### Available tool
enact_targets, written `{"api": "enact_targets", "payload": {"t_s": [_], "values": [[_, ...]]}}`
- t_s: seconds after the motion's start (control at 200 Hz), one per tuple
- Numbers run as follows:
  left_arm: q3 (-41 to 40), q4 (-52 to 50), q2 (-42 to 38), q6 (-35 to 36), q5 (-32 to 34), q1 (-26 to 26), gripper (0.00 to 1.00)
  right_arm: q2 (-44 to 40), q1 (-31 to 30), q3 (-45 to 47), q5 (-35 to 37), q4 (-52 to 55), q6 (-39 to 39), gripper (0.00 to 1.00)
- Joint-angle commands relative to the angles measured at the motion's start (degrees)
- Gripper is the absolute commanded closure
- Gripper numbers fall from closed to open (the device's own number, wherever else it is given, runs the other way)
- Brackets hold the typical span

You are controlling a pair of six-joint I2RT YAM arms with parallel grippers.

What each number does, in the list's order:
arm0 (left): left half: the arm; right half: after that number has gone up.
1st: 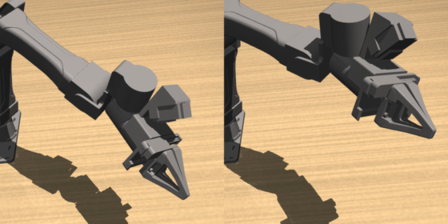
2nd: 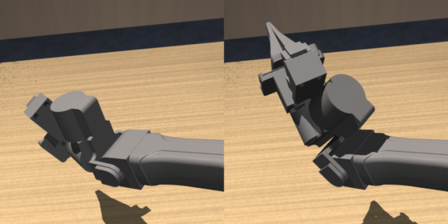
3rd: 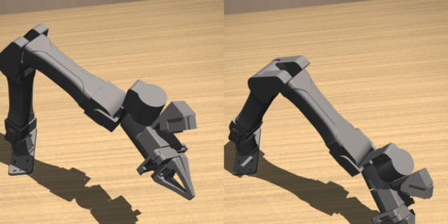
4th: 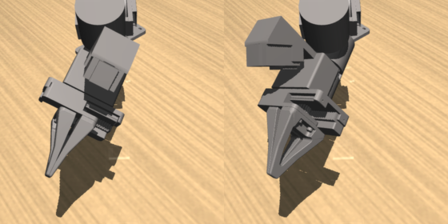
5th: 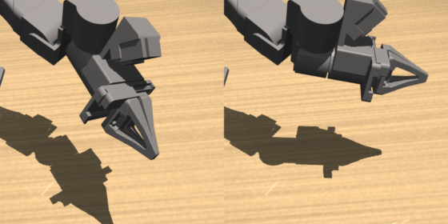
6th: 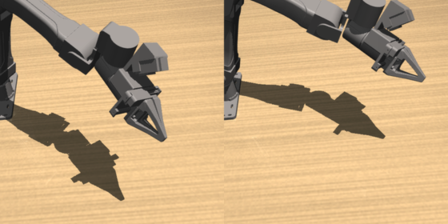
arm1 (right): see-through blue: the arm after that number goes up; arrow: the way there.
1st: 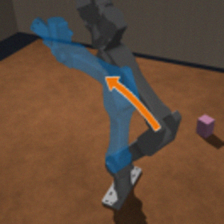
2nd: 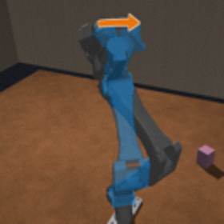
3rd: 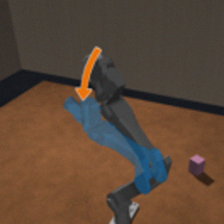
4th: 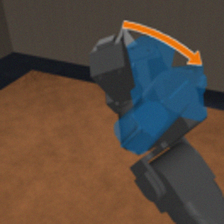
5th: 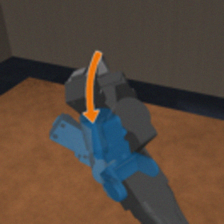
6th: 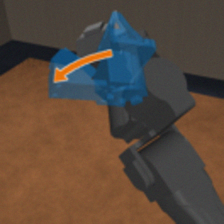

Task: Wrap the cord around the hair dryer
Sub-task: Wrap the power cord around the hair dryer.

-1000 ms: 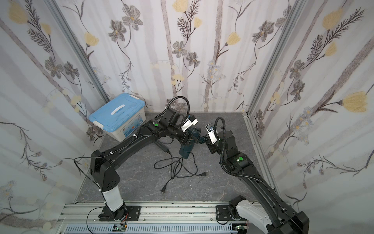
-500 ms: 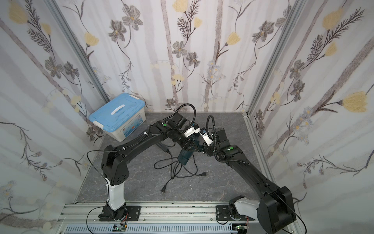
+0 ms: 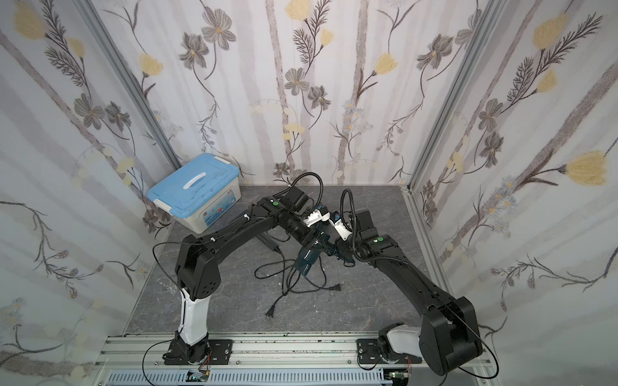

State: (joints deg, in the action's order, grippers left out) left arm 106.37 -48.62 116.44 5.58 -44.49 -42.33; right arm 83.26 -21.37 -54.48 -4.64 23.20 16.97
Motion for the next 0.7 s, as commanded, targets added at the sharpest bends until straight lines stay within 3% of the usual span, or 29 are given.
{"api": "enact_targets", "payload": {"t_s": [0.0,0.54,0.694], "values": [[0.48,-1.22,0.37,2.85,-8.34,-0.34,1.00,1.05,-0.18,-0.63,-2.81,-5.43,-0.06,0.59],[3.41,-4.47,2.96,4.56,-8.59,-1.35,1.00,10.42,-2.02,-5.37,-7.05,-5.99,0.15,0.52],[3.23,-4.22,3.16,4.21,-10.00,-0.28,1.00,11.89,-0.33,-6.79,-5.48,-0.54,-1.94,0.47]]}}
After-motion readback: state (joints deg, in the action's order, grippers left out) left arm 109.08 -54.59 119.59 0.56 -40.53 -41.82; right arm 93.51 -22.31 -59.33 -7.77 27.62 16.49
